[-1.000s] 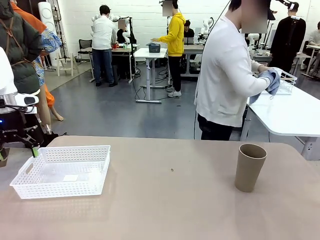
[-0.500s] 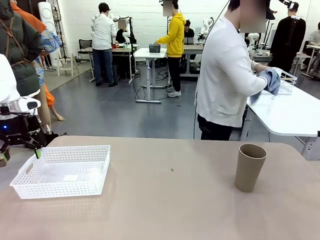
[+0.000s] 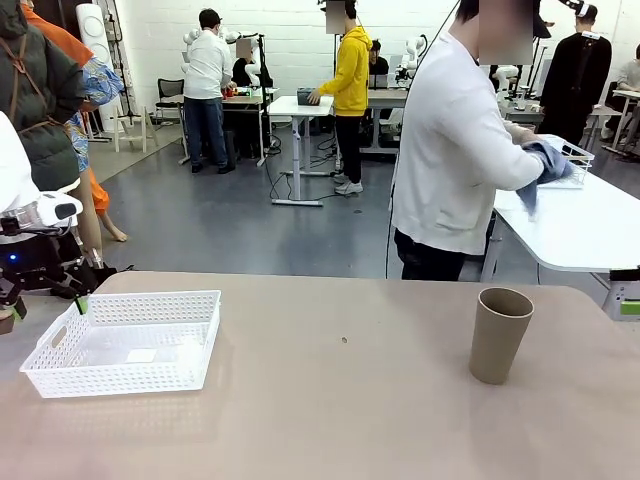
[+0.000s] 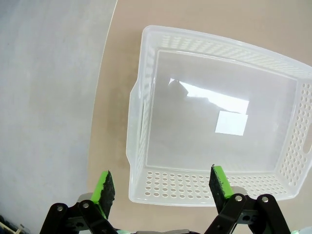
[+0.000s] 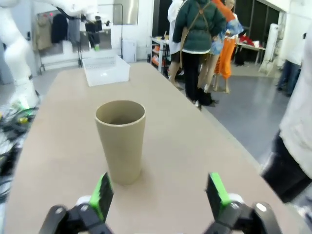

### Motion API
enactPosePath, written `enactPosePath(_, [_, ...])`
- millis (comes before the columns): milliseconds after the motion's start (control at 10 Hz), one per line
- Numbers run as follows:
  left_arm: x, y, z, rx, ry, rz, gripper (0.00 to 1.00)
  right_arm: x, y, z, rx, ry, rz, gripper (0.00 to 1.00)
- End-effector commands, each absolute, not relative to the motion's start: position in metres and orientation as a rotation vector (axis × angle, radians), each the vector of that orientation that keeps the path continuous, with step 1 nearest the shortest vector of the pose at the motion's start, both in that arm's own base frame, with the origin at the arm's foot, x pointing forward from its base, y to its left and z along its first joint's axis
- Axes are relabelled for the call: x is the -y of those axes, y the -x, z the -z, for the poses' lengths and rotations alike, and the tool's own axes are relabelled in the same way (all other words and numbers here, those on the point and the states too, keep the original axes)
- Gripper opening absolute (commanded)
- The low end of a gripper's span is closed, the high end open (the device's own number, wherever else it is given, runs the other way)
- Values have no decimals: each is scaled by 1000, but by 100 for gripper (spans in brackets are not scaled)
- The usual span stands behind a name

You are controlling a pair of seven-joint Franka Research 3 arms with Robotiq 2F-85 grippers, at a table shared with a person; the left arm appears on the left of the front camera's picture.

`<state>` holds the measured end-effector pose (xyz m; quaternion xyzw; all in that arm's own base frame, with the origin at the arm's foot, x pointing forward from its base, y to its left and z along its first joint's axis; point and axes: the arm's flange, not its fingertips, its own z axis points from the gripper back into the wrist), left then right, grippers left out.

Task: Clean and organize the cups into the basket.
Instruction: Pick up the Organizing basket and move it to the center of the table, then pick up the Reusable plastic cup from the right side of the table and place it inside the Organizing basket.

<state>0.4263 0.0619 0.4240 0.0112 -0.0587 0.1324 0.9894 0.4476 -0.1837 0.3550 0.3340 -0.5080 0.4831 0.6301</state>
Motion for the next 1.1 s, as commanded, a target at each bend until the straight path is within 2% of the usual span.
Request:
enactPosePath(0, [-66, -429, -422, 99, -24, -271, 100, 167, -453, -340, 1151, -721, -1111, 100])
enactPosePath(200, [-66, -429, -422, 99, -24, -271, 100, 156, -454, -325, 1087, -700, -1099, 100])
enactPosePath(1000, [-66, -429, -422, 99, -24, -271, 100, 160, -453, -326, 1076, -717, -1105, 100])
